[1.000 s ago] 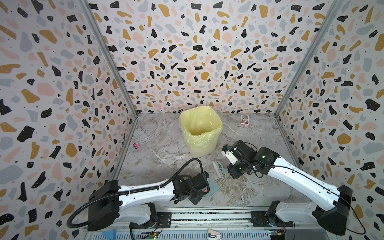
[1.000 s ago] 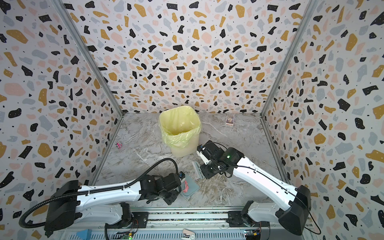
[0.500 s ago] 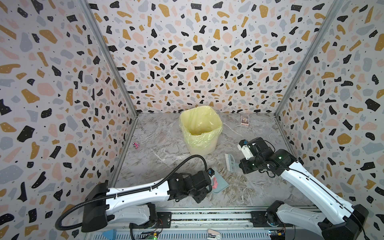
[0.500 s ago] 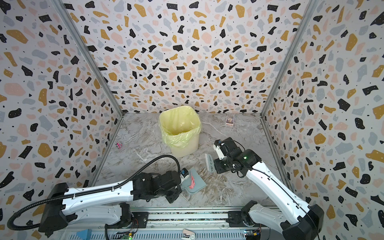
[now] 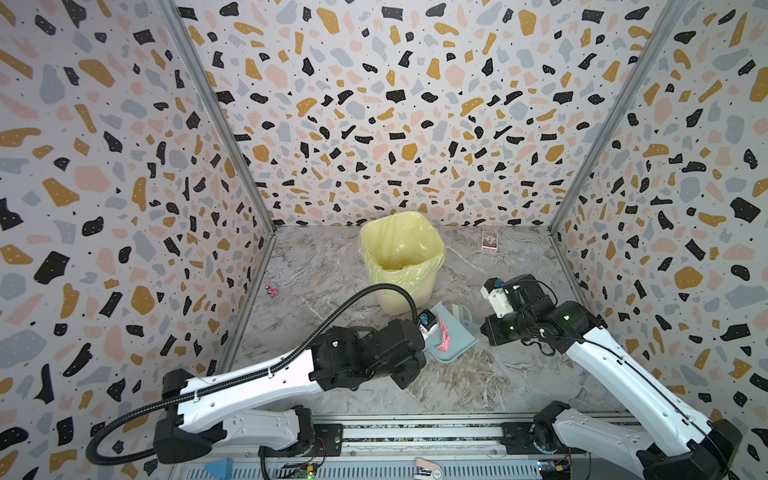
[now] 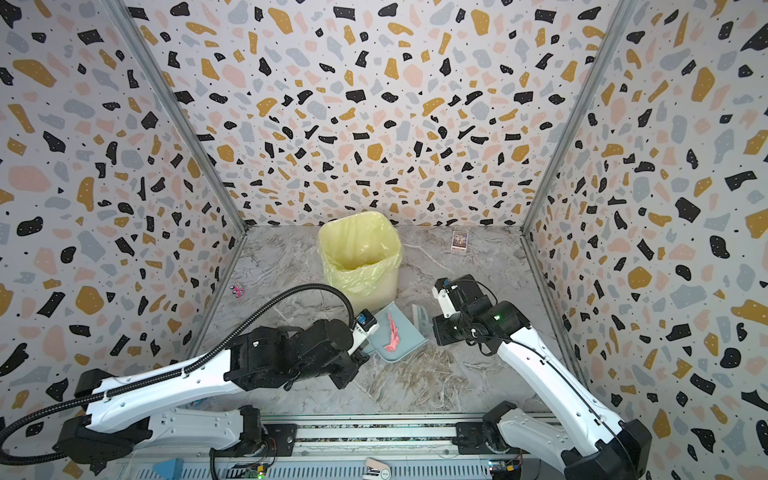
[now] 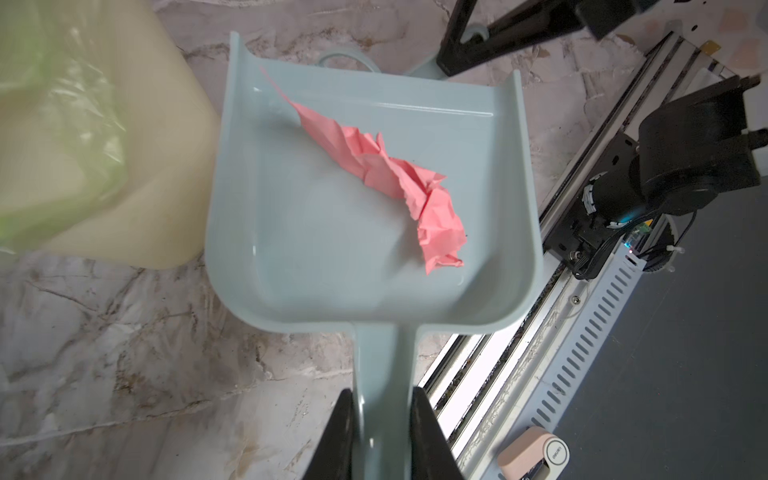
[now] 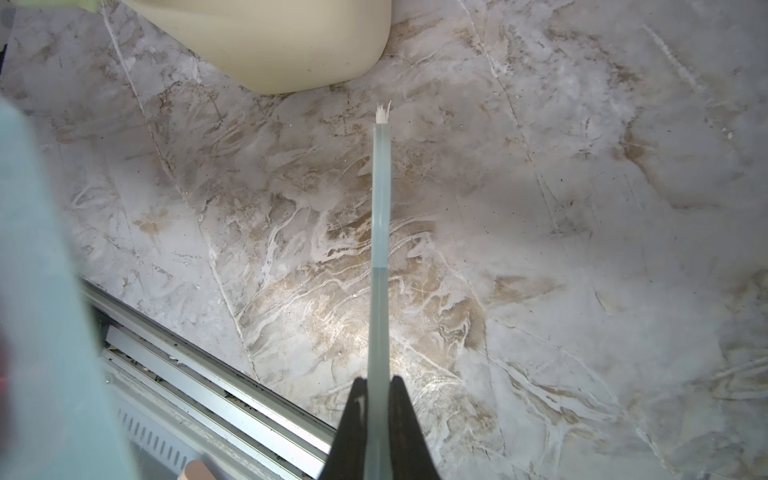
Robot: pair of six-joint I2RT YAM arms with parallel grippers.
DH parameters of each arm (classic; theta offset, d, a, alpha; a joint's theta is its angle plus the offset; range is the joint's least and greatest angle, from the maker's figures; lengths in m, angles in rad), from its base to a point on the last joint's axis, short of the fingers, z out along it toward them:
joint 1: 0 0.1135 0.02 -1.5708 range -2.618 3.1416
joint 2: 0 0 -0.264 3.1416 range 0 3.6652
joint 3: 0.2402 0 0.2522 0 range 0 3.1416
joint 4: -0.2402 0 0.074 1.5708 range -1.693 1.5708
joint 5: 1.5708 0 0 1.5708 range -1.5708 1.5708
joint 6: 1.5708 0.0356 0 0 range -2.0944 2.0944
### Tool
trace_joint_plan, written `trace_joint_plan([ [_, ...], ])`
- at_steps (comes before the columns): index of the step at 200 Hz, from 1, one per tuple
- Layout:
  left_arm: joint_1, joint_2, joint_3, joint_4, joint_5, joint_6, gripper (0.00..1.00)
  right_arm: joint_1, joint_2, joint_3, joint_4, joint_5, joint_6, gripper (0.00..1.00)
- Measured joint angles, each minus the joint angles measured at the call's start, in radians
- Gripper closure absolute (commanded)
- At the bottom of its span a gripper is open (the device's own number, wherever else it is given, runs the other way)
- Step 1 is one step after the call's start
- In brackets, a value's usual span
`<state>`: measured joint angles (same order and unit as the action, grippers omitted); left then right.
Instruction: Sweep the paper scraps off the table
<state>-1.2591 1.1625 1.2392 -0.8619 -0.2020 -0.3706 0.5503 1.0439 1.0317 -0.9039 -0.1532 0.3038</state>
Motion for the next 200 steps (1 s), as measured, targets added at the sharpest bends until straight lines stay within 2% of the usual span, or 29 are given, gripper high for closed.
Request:
trace_joint_plan([
  [38,0.004,0.034,0.177,-0.111,-0.078,-0.008,1.0,-0.01,0.0,-0.002,0.003,-0.015,-0.003,1.0],
  [58,0.037,0.049,0.258,-0.162,-0.102,-0.008,1.0,-0.016,0.0,-0.002,0.009,-0.019,-0.007,1.0],
  [99,0.229,0.061,0.37,-0.241,-0.117,0.027,1.0,-0.03,-0.001,-0.003,0.02,-0.032,-0.018,1.0],
  [153,0.502,0.129,0.503,-0.294,-0.12,0.156,1.0,-0.055,-0.023,-0.021,0.026,-0.048,-0.025,1.0],
  [176,0.576,0.166,0.533,-0.307,-0.128,0.207,1.0,-0.072,-0.027,-0.027,0.026,-0.062,-0.034,1.0],
  [200,0.598,0.227,0.578,-0.33,-0.157,0.253,1.0,-0.093,-0.027,-0.029,0.026,-0.074,-0.043,1.0],
])
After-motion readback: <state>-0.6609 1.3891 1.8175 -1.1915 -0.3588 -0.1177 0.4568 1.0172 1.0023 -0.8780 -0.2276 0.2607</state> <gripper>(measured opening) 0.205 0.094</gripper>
